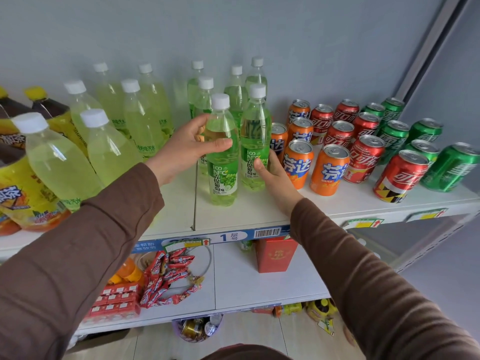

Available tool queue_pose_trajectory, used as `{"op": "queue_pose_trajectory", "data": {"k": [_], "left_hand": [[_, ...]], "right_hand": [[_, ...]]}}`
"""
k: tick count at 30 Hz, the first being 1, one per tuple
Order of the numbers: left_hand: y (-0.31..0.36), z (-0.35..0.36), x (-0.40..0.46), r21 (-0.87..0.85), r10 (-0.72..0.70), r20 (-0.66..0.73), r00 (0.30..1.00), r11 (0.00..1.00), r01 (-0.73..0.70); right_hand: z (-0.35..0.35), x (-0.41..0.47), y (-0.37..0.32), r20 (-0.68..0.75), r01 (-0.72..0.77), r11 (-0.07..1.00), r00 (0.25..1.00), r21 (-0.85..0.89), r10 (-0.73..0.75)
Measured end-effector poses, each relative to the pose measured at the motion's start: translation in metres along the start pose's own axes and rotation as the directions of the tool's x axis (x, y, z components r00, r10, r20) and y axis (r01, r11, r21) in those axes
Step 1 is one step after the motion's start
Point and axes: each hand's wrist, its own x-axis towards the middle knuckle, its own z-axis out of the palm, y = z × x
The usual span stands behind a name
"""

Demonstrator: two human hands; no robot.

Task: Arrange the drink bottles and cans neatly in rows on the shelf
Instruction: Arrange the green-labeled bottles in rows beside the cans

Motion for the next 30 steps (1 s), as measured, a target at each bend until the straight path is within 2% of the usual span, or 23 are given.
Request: {"op": "queue_pose_trajectory", "data": {"k": [6,10,13,18,23,30], "left_hand": [[0.005,0.003,-0.004,-0.045,-0.031,-0.038,0.999,0.999,0.029],[0.009,0.0,-0.007,-0.039,-0.062,-0.077,0.995,0.998,0.059],[0.016,-0.003,-0.007,-0.039,-0.055,-0.098,0.994,0.998,0.052],[0.032,-0.009,-0.007,-0.014,-0.058,-0.126,0.99,0.998,0.056],[0.04,-0.013,-0.004,-0.024,-0.044,-0.126,0.991,0.999,0.042],[0.043,-0.013,-0.009,0.012,-0.045,-0.107,0.993,0.999,0.046]], "right_hand": [[0.0,0.003,0.006,0.016,0.001,0.994,1.0,0.108,-0.003],[0.0,-0.001,0.003,0.015,-0.05,0.988,0.999,0.147,0.049],[-0.002,-0.004,-0.008,-0.002,-0.081,0.967,0.997,0.241,0.083],[-0.012,-0.006,-0.024,0.1,-0.173,0.921,0.984,0.348,0.147],[-0.015,-0.017,-0.045,0.157,-0.191,0.9,0.978,0.391,0.139],[-0.018,-0.017,-0.037,0.23,-0.176,0.919,0.968,0.353,0.097]]}}
